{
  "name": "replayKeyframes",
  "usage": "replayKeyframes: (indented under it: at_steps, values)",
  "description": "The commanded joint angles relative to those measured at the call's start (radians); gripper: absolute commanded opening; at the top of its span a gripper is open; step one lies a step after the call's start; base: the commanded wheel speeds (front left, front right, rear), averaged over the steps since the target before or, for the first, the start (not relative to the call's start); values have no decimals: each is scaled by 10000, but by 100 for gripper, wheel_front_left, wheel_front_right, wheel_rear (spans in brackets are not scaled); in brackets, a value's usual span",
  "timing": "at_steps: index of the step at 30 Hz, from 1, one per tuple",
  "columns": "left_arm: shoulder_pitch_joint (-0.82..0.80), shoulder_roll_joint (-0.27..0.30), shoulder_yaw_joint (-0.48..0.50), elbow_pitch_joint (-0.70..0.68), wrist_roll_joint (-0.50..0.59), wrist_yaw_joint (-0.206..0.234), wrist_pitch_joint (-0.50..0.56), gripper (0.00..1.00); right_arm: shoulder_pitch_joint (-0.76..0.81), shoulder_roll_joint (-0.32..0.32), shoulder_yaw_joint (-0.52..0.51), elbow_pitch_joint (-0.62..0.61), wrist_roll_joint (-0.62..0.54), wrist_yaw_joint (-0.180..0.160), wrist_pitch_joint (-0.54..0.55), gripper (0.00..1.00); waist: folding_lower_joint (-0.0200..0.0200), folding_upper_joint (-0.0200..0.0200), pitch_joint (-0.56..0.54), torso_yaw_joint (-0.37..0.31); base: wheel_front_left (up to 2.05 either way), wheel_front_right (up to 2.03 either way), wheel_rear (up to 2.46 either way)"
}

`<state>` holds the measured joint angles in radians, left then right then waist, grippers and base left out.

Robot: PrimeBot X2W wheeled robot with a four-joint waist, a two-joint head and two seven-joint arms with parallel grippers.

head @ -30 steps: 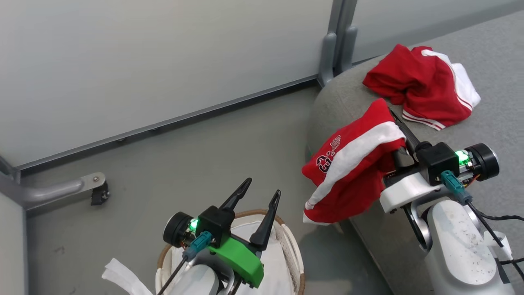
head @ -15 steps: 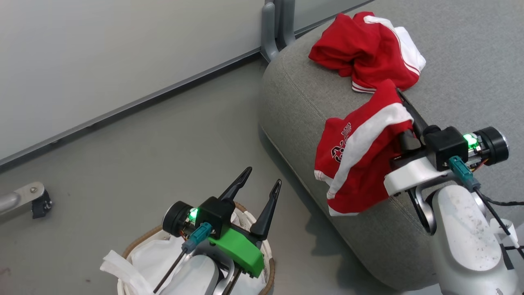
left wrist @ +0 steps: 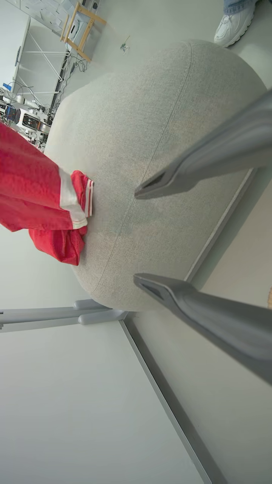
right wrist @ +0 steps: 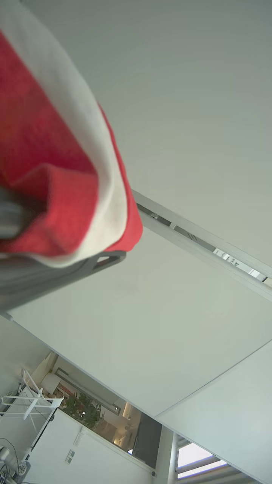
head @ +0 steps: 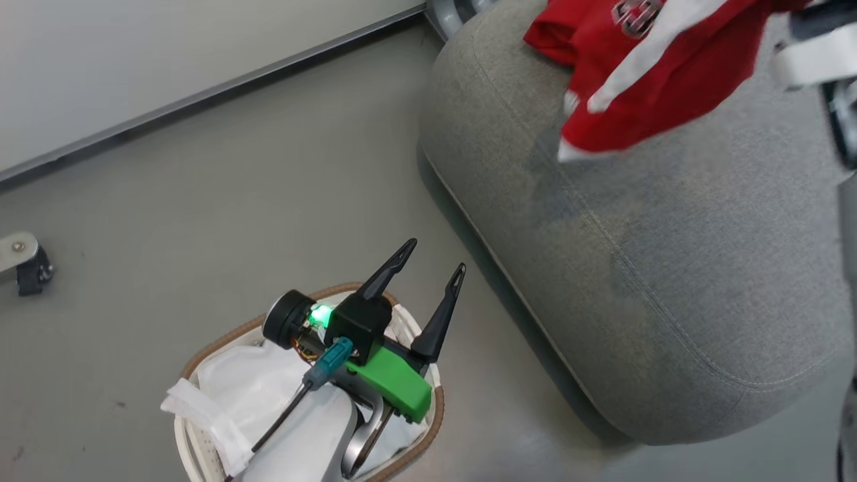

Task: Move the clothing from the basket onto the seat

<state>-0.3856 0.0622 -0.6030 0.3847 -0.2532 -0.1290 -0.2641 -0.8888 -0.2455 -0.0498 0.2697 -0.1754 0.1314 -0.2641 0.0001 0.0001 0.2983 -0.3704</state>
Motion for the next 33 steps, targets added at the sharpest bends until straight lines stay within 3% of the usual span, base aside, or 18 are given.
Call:
replayKeyframes:
  at_steps: [1,7,11,14,19,32,33]
  values:
    - [-272,135,43,-85,76,-25,-4,100,-610,-381,-87,256,100,-14,-4,0,-1,-1,691,546,0,0,0]
    - [-797,327,7,-406,338,-26,-4,100,-2816,-2043,-901,1560,250,-14,30,0,-1,-1,1699,1121,0,0,0]
    - [-1118,432,139,-564,502,-26,-2,100,-3537,-2715,-1267,2737,35,-14,75,0,-1,-1,2363,1347,0,0,0]
    - [-1264,491,270,-679,608,-26,-2,100,-3752,-2854,-1333,3773,-160,-14,59,0,-1,-1,2806,1342,0,0,0]
    - [-1488,647,198,-760,820,-26,-4,100,-3567,-2503,-1918,4942,-473,-14,1,0,-1,-1,3478,1226,0,0,0]
    - [-1725,816,94,-856,1046,-26,-2,100,-1576,-877,-2974,4995,-1395,-14,-8,0,-1,-1,4179,802,0,0,0]
    - [-1689,837,106,-851,1028,-26,-2,100,-1398,-765,-2933,4877,-1515,-14,-9,16,-1,-1,4148,771,0,0,0]
